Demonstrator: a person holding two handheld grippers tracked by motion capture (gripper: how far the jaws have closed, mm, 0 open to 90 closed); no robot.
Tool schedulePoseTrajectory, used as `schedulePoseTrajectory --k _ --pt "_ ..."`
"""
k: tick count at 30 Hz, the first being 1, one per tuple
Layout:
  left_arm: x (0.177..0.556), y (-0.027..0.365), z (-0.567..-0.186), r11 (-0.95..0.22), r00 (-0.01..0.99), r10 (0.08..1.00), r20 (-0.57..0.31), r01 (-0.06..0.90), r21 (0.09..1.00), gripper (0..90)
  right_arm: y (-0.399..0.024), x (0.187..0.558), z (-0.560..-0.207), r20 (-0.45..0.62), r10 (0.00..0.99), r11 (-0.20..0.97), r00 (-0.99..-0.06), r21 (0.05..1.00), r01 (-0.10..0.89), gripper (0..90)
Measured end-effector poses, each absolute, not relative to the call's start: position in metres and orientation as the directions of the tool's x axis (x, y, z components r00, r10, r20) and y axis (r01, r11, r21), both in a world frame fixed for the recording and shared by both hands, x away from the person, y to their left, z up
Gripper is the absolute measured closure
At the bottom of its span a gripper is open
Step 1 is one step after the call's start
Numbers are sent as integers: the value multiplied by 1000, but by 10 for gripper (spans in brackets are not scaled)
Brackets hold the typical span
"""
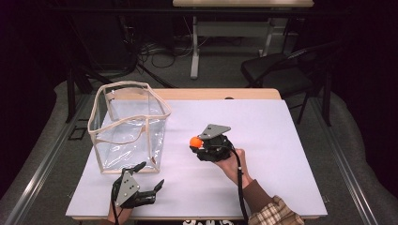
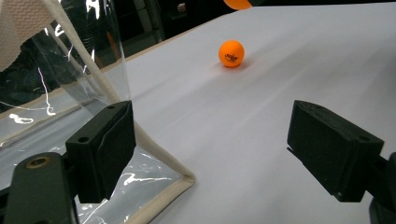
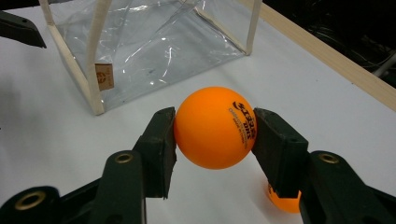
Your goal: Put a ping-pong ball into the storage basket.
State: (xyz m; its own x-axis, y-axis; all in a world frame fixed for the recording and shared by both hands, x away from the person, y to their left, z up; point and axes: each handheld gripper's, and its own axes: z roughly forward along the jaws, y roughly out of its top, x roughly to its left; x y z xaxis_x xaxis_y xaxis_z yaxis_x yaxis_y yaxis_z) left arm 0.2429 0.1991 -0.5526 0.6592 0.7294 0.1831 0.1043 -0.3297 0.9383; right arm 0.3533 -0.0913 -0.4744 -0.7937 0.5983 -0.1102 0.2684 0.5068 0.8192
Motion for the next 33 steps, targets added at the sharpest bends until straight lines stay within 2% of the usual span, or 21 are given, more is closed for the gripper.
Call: schedulePoseTrajectory --k 33 --pt "245 199 -553 -336 664 725 183 108 936 155 -74 376 -451 -129 594 520 -794 815 256 505"
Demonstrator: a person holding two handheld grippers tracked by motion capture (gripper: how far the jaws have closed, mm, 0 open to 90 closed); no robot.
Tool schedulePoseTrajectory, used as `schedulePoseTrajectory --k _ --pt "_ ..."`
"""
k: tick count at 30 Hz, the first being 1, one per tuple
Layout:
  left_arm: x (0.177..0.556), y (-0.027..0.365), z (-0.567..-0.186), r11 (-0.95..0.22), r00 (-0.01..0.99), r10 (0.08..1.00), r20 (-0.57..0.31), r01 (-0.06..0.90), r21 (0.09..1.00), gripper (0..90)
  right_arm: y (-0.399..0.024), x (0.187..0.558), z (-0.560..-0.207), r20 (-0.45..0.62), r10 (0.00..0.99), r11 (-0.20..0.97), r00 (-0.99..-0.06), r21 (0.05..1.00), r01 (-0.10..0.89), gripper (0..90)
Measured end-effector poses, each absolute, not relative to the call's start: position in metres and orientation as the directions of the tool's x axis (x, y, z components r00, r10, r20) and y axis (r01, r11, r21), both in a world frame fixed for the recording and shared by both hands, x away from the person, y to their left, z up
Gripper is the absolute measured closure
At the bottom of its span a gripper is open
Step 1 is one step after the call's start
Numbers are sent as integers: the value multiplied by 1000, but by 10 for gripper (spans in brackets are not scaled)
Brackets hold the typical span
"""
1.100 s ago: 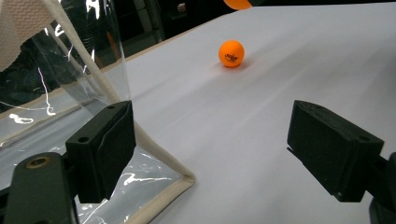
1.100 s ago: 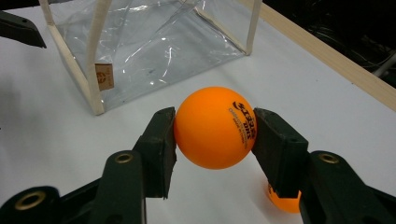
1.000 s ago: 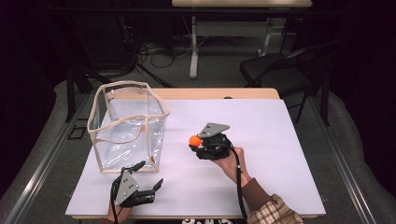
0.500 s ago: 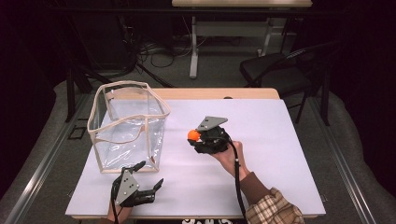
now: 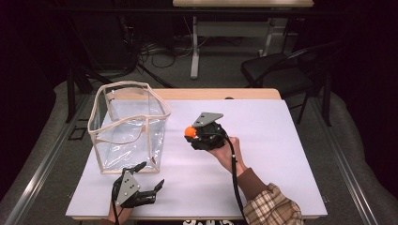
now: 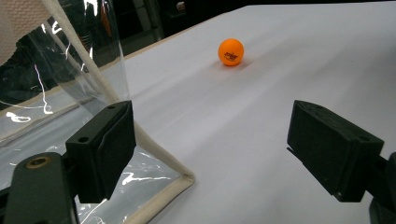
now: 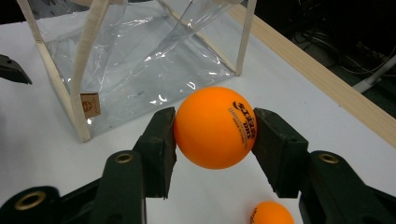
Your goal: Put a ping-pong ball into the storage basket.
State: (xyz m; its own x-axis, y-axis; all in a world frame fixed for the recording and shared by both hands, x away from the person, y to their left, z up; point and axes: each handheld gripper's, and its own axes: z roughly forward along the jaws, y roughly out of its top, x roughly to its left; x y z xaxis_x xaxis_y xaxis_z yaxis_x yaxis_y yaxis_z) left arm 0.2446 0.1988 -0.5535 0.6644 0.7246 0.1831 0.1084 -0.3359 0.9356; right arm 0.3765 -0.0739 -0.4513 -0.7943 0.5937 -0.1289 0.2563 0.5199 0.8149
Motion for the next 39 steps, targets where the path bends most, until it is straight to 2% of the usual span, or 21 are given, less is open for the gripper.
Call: schedulePoseTrajectory --k 39 --pt "245 199 -554 -327 668 724 172 112 938 155 -53 391 -436 -139 583 528 -801 814 242 506"
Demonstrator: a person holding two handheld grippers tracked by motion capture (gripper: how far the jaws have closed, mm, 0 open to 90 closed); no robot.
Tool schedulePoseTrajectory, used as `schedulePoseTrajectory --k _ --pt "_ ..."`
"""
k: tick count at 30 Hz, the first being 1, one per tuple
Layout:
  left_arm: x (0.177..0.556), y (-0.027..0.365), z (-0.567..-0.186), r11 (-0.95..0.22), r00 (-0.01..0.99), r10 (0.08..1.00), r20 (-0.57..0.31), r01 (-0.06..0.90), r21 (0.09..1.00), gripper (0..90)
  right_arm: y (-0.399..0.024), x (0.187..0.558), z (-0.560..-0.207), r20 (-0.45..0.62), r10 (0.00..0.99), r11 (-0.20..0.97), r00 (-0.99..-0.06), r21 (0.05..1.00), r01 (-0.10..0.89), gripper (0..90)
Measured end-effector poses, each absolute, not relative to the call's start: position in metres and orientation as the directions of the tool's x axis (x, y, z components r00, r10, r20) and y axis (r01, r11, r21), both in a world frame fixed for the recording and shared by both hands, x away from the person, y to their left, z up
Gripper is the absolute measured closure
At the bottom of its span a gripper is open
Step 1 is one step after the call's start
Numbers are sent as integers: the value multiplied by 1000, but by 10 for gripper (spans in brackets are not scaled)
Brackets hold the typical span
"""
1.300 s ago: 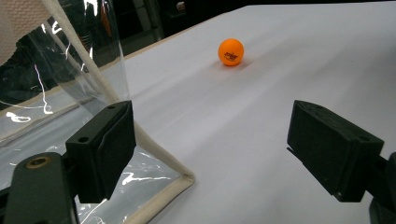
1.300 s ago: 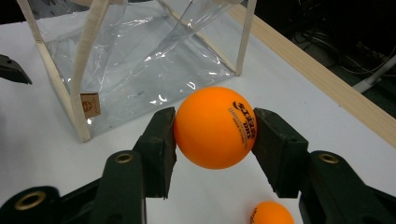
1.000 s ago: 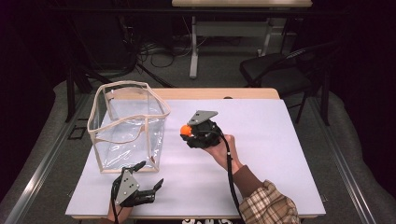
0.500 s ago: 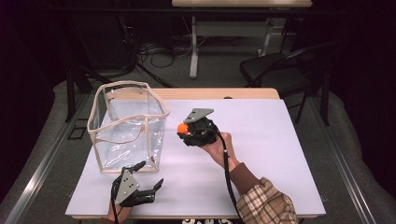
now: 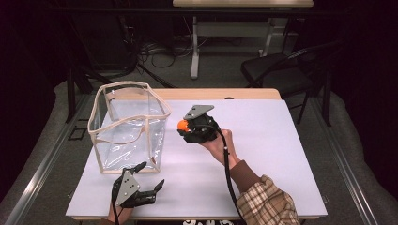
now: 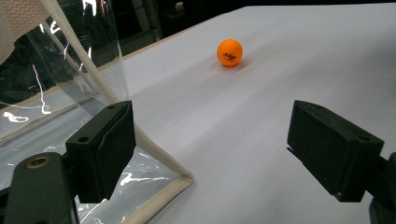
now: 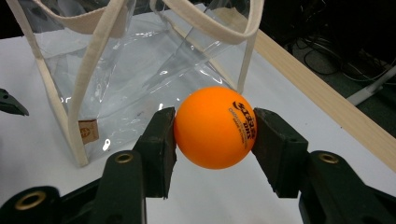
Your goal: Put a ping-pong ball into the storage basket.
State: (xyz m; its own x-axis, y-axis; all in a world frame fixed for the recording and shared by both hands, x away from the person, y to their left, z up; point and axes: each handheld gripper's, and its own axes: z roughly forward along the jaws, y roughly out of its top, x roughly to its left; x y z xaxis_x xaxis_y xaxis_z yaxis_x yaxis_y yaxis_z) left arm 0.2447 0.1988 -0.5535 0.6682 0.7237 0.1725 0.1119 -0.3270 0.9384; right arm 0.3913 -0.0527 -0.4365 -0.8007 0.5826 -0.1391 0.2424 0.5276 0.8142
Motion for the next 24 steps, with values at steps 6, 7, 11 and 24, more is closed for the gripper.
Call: schedulePoseTrajectory --k 6,7,11,24 --pt "245 199 -553 -327 669 723 172 111 939 155 -51 394 -431 -145 582 531 -800 813 239 505" --pt "245 199 -553 -327 669 723 173 111 938 155 -51 395 -430 -144 583 531 -800 812 241 506" --pt "245 199 -554 -329 669 723 174 112 938 155 -49 397 -428 -150 581 532 -800 814 234 505" --pt "245 199 -553 -328 670 722 173 111 938 155 -43 406 -418 -164 579 540 -798 811 225 506"
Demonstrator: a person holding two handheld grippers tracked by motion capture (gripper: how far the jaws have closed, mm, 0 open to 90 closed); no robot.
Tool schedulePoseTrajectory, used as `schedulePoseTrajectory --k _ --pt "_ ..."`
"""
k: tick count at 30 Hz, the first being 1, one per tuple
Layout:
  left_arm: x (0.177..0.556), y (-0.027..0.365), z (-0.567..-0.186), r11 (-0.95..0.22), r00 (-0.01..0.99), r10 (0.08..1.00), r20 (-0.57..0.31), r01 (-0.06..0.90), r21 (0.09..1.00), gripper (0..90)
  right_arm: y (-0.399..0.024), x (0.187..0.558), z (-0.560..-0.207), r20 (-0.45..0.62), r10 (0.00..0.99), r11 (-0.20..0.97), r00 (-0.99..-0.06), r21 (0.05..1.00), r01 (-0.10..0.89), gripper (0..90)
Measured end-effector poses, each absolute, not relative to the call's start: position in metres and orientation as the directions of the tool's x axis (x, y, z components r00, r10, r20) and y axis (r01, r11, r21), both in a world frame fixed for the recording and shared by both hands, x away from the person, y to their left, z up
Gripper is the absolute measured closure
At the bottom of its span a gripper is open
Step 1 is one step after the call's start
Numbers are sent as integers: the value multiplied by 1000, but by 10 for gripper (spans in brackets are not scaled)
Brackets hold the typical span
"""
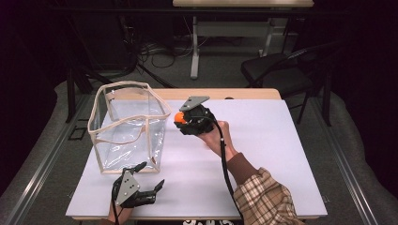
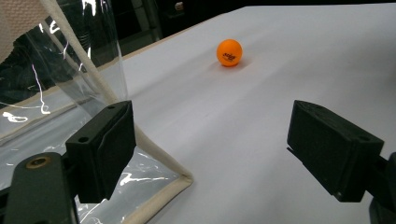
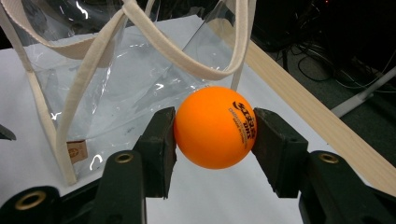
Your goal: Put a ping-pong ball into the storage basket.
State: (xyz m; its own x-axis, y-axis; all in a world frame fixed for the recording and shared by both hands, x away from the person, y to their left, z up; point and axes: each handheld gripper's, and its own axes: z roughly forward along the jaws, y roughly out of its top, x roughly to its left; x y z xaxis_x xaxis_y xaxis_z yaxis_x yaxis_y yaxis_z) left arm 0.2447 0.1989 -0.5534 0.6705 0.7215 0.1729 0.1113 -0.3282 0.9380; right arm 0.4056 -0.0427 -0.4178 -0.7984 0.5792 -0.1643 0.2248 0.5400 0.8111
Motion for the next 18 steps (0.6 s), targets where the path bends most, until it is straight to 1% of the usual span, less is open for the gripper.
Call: schedulePoseTrajectory --k 18 --pt "245 199 -553 -327 671 721 172 111 938 155 -31 413 -409 -166 574 539 -802 814 217 506"
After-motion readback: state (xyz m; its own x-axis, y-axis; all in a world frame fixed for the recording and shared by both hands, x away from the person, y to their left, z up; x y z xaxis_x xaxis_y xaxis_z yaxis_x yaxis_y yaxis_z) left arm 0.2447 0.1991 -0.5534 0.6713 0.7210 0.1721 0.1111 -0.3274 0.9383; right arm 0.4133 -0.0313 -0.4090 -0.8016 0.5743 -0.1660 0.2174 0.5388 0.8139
